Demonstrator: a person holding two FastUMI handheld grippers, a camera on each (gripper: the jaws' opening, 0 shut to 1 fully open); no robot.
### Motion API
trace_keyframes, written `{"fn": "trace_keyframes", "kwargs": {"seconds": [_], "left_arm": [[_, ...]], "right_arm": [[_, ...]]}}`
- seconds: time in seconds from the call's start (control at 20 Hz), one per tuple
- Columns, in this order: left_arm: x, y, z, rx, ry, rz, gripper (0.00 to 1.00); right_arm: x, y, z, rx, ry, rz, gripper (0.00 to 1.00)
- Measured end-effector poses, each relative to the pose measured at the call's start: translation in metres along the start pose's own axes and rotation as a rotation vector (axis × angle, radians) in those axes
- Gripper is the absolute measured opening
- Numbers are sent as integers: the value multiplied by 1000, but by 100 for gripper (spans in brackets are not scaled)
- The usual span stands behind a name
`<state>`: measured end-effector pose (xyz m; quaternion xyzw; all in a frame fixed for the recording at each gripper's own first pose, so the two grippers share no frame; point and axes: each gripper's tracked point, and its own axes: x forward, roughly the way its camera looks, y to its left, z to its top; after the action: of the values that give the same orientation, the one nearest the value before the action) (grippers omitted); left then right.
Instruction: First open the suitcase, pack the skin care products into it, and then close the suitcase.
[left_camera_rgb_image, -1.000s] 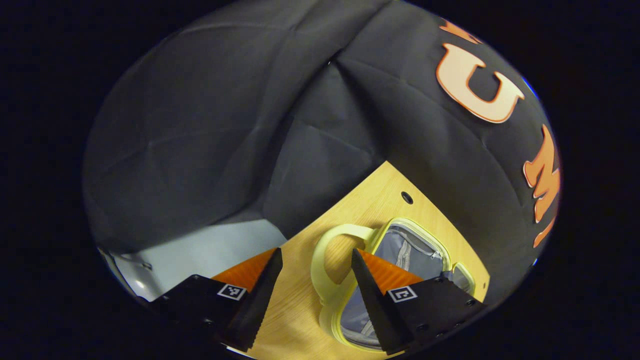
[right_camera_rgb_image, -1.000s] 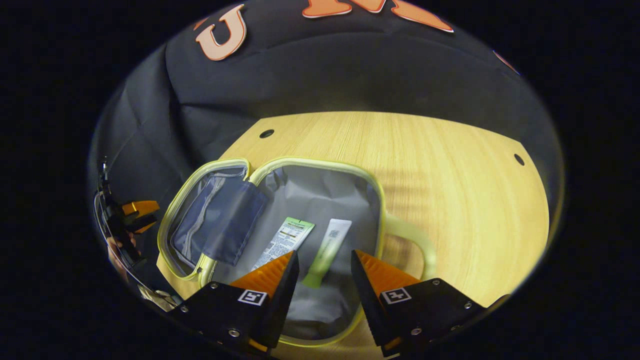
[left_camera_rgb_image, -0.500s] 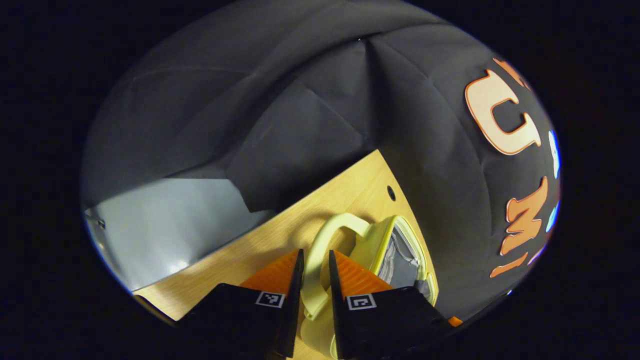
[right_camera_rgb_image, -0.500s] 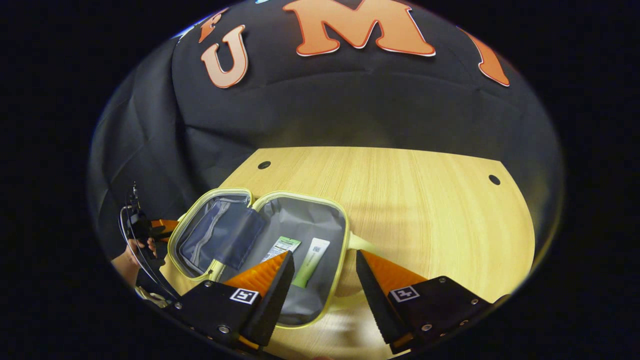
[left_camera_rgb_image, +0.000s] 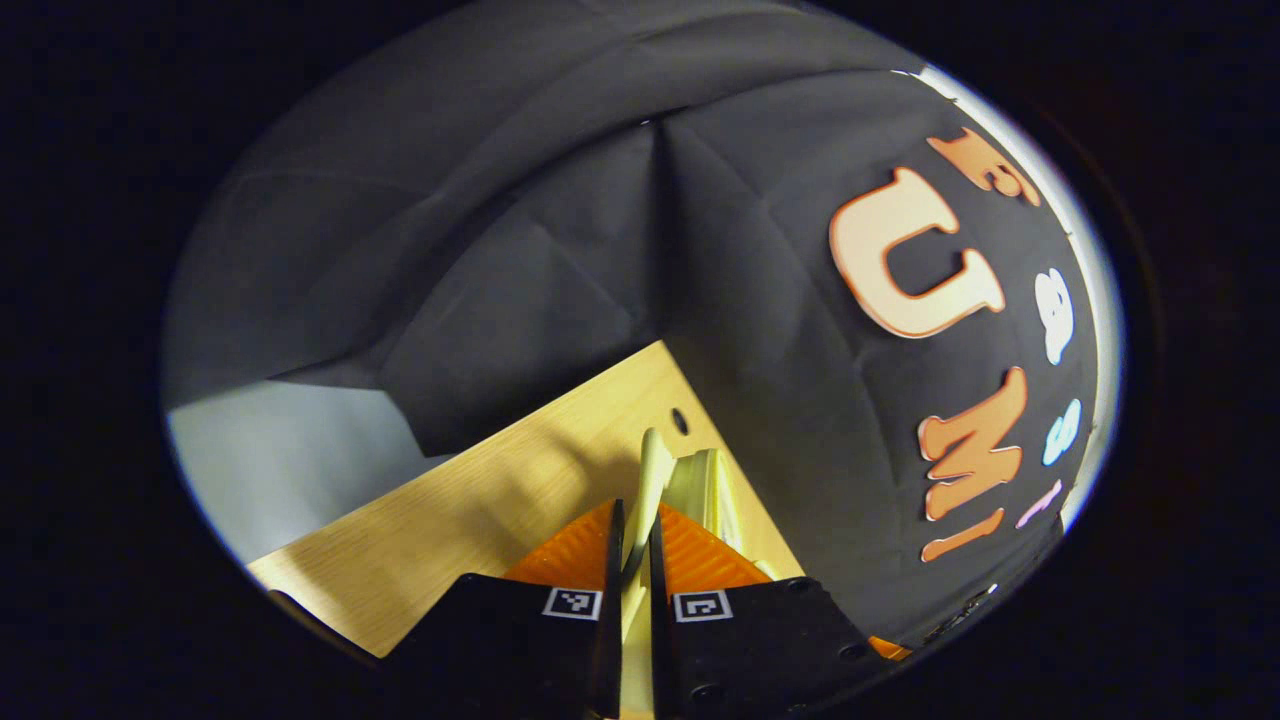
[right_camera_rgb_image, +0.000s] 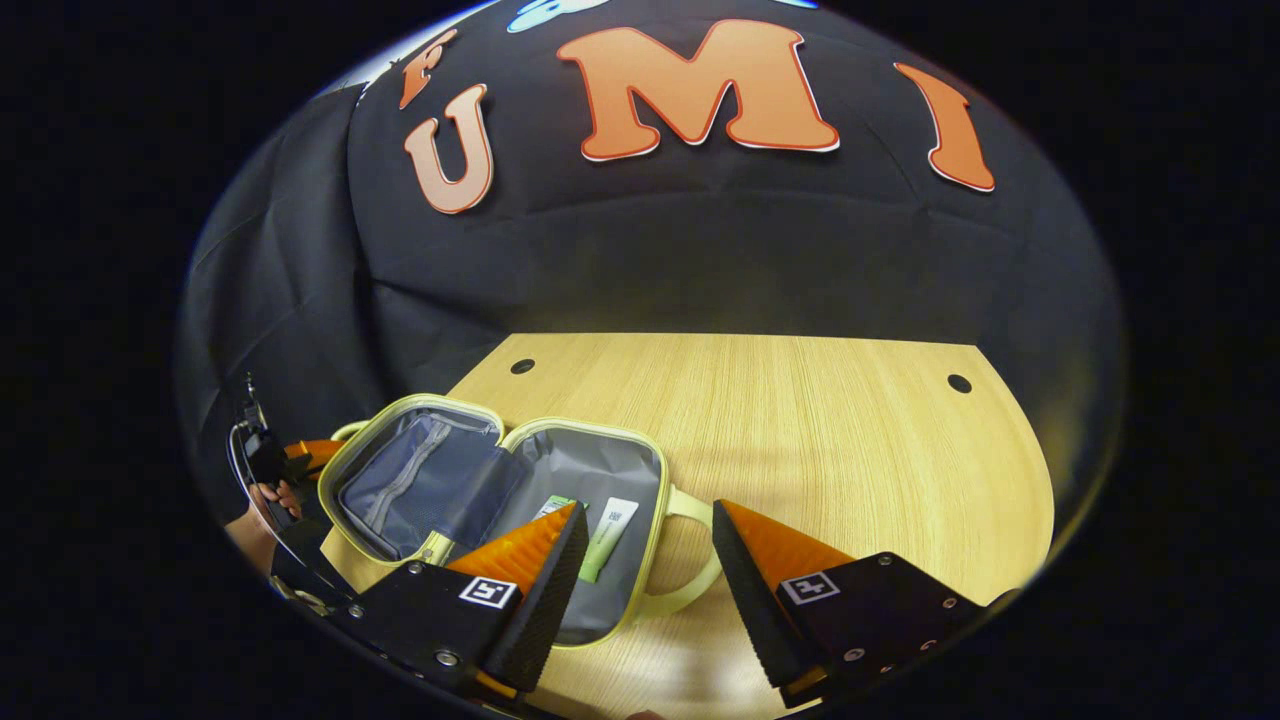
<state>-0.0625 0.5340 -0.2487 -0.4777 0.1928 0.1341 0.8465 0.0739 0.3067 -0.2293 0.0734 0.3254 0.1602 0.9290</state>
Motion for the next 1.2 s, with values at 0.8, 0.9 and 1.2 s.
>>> {"fn": "trace_keyframes", "kwargs": {"seconds": [0.8, 0.9, 1.2], "left_arm": [[-34, -255, -64, 353, 82, -403, 12], [-36, -275, -85, 386, 107, -426, 12], [-35, -317, -143, 402, 161, -462, 12]], "right_arm": [[-25, -23, 42, -71, -167, -17, 81], [-28, -30, 44, -74, -173, -17, 81], [-40, -64, 46, -68, -181, -15, 83]]}}
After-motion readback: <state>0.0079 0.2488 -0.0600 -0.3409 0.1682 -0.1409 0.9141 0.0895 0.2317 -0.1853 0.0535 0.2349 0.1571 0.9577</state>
